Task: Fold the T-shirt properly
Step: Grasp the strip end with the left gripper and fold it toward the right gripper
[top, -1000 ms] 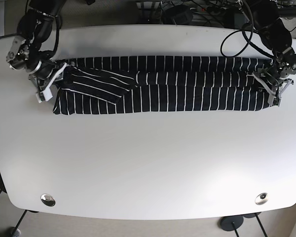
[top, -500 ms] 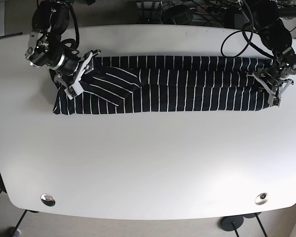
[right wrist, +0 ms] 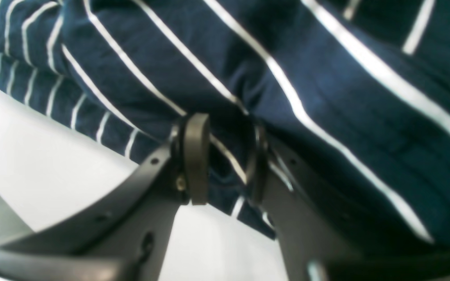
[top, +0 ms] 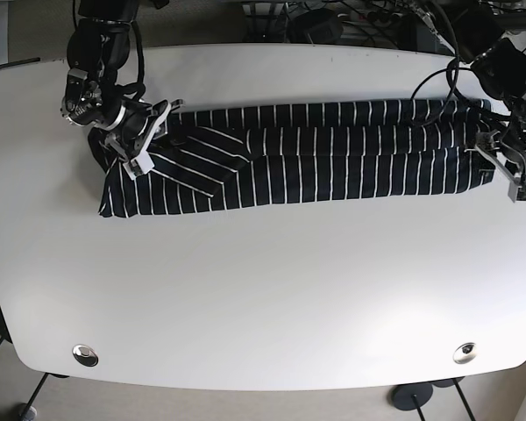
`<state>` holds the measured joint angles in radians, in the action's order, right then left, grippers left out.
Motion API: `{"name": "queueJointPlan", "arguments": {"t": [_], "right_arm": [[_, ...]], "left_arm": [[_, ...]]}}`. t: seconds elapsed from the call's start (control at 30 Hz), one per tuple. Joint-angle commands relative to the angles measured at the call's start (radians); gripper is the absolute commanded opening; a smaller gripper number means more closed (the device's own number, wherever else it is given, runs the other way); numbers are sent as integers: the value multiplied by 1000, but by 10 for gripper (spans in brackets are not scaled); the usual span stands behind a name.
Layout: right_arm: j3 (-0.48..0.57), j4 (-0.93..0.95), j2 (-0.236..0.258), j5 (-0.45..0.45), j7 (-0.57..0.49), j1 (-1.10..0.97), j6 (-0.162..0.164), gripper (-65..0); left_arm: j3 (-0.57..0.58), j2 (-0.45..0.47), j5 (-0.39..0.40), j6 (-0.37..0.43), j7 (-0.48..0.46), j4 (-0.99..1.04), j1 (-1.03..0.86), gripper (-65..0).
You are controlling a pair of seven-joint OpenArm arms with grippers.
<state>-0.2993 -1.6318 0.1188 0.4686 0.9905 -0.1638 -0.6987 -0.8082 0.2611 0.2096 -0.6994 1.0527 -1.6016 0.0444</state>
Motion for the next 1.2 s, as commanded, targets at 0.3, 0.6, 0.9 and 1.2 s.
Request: {"name": "queueJointPlan", "arguments": {"t": [0.3, 0.6, 0.9, 1.2], "right_arm": [[-1, -20, 8, 6, -11, 5, 1, -504], [-1, -20, 8, 6, -11, 2, 1, -504], [-4, -20, 3, 8, -11, 2, 1, -504], [-5, -20, 3, 8, -11, 4, 1, -504]], "left_arm": [[-173, 123, 313, 1, 96, 220, -50, -197], [-87, 129, 373, 1, 48, 366, -91, -203], [-1, 126, 367, 1, 47, 376, -87, -601], [71, 31, 365, 1, 60, -138, -157, -601]]}}
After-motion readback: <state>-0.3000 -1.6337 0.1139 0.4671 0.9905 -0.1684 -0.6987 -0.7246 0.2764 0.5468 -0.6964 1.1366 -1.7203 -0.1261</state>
